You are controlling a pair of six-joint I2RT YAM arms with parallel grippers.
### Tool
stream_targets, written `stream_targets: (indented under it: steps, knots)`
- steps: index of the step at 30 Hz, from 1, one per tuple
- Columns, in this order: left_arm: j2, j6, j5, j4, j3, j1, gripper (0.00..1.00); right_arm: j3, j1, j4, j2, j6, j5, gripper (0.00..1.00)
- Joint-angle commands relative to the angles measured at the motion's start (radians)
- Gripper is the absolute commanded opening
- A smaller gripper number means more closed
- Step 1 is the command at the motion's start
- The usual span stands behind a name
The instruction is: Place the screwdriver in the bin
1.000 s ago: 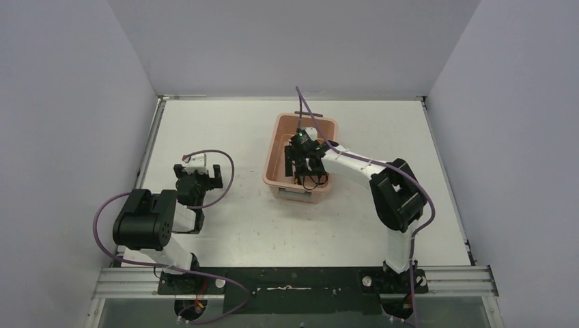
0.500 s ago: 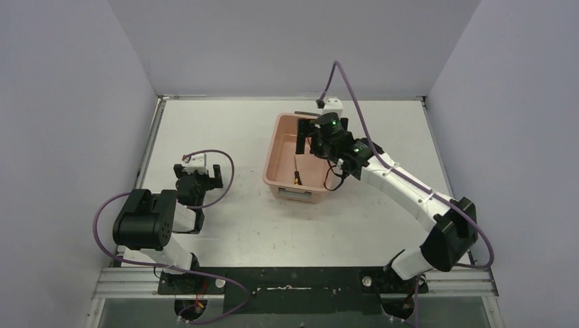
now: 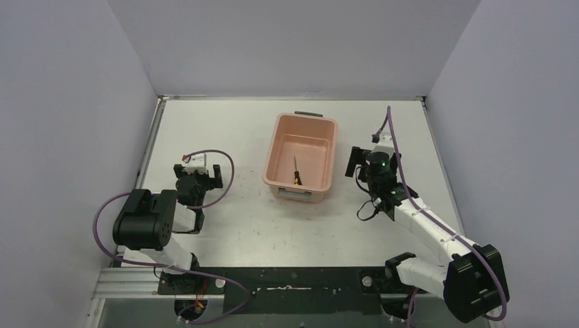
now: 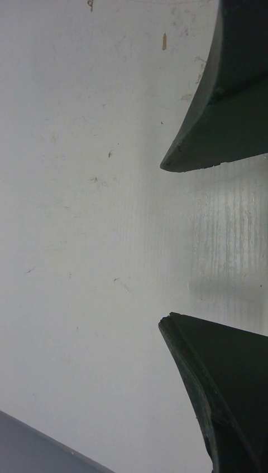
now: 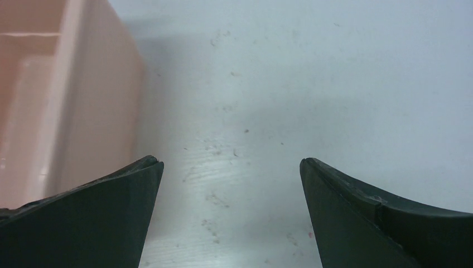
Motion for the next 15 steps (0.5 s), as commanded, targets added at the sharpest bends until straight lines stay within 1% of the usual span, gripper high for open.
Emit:
stream_targets:
  steps: [1, 4, 7, 11, 15]
  knots:
    - [-0.004, -0.007, 0.003, 0.032, 0.018, 0.003, 0.97, -0.144, -0.064, 0.272, -0.065, -0.036, -0.012, 1.00]
    - [-0.004, -0.006, 0.003, 0.032, 0.018, 0.003, 0.97, -0.226, -0.085, 0.361, -0.068, -0.051, -0.039, 1.00]
    - [-0.004, -0.006, 0.003, 0.032, 0.018, 0.003, 0.97, -0.275, -0.090, 0.411, -0.063, -0.062, -0.057, 1.00]
    - [-0.003, -0.006, 0.003, 0.030, 0.018, 0.003, 0.97, -0.300, -0.092, 0.438, -0.055, -0.063, -0.063, 1.00]
    - [-0.005, -0.007, 0.003, 0.031, 0.017, 0.003, 0.97, -0.290, -0.093, 0.429, -0.054, -0.054, -0.074, 1.00]
